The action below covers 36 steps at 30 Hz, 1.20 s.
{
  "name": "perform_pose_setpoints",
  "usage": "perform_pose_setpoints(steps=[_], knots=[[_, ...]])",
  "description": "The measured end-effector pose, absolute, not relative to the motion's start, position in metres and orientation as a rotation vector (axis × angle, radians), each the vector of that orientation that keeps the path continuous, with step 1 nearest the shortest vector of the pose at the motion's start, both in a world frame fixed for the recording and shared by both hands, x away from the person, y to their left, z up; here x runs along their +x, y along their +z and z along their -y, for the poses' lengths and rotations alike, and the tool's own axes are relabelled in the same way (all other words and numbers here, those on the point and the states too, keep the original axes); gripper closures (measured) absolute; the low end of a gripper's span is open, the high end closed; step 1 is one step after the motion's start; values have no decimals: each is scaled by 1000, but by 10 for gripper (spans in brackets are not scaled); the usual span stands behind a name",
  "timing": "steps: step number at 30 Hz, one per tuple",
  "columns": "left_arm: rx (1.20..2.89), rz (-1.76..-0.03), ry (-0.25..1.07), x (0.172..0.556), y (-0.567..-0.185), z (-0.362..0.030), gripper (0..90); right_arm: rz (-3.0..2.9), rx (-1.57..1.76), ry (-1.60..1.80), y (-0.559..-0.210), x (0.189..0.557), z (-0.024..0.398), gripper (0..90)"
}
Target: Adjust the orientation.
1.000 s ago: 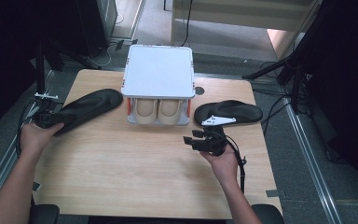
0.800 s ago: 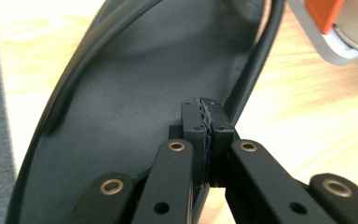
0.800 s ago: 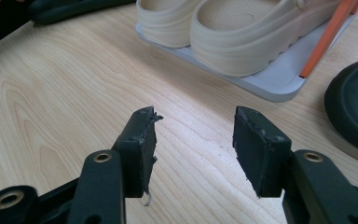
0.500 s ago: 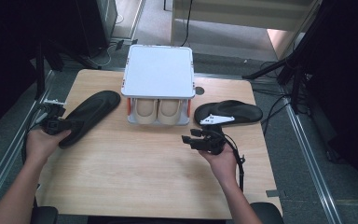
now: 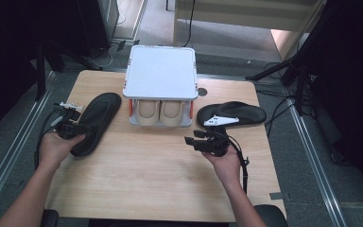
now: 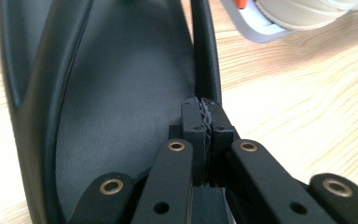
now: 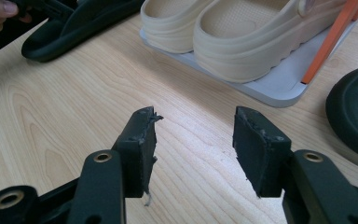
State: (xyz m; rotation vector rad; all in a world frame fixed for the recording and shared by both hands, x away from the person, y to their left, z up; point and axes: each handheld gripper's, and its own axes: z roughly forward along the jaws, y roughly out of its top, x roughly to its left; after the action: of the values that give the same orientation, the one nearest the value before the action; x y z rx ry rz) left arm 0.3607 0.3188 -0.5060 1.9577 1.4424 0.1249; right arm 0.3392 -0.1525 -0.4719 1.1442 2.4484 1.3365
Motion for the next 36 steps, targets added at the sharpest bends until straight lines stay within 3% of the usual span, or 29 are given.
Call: perform_pose_setpoints(steps=[13, 20, 28, 36], knots=[[1932, -1404, 86, 370, -505, -282, 892, -2456, 1138, 1334, -473, 339, 151, 502], [1911, -1404, 79, 371, -505, -286, 861, -2459, 1132, 1331, -473, 339, 151, 502], [1878, -1382, 97, 365, -489, -297, 654, -2451, 1145, 1328, -473, 338, 155, 502], [1851, -1402, 166, 361, -479, -317, 546, -2444, 1159, 1320, -473, 337, 158, 502]])
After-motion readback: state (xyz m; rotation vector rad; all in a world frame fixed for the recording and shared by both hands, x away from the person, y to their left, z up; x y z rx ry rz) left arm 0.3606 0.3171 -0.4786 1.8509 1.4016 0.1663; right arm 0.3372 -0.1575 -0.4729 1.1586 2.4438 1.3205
